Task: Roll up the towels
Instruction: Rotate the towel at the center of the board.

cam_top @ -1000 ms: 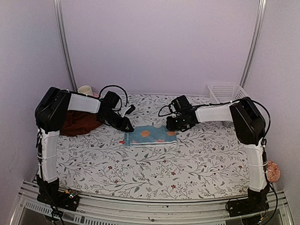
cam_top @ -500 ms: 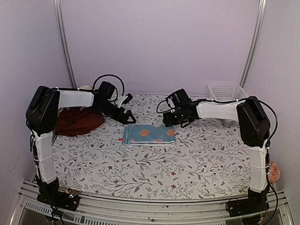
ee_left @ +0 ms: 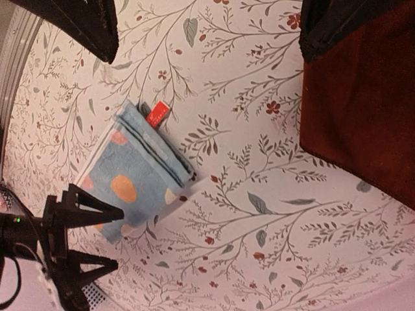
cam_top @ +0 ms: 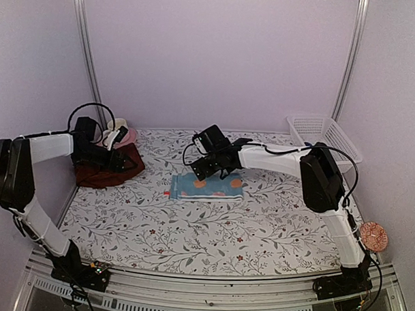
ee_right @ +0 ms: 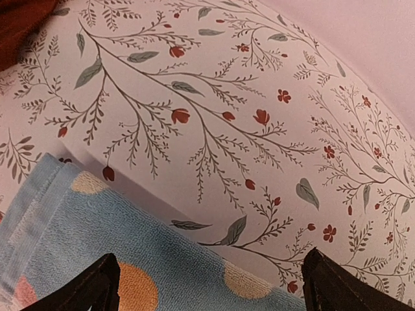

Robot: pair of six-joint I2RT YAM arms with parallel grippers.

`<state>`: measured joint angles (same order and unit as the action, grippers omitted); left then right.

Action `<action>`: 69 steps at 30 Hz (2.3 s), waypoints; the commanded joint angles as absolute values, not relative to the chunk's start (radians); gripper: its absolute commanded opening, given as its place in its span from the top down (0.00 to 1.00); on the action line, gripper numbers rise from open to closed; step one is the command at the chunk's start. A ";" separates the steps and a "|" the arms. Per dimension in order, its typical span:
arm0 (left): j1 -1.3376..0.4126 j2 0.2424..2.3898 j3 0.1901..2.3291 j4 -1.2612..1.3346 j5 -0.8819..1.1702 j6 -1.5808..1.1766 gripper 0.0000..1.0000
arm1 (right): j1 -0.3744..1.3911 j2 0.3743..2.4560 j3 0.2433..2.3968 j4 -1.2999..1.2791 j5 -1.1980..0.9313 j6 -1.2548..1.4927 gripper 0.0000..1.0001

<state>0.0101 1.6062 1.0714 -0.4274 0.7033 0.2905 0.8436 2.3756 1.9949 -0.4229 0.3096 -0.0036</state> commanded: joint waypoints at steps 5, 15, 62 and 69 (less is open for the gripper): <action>0.006 1.434 0.916 -0.424 0.752 0.448 0.03 | 0.838 2.497 2.049 -0.472 0.367 -0.027 0.01; 0.007 1.414 0.875 -0.371 0.730 0.433 0.03 | 0.752 2.549 2.036 -0.548 0.492 0.102 0.01; 0.025 1.460 0.900 -0.419 0.806 0.471 0.03 | 0.869 2.118 1.448 -0.558 0.450 -0.077 0.01; 0.026 1.438 0.900 -0.415 0.832 0.492 0.03 | 0.908 2.216 1.568 -0.561 0.393 -0.096 0.01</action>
<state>0.0154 1.4574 0.8871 -0.4099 0.7898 0.4637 0.8764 2.1239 1.5074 -0.5407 0.4744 -0.0757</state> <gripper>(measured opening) 0.973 0.989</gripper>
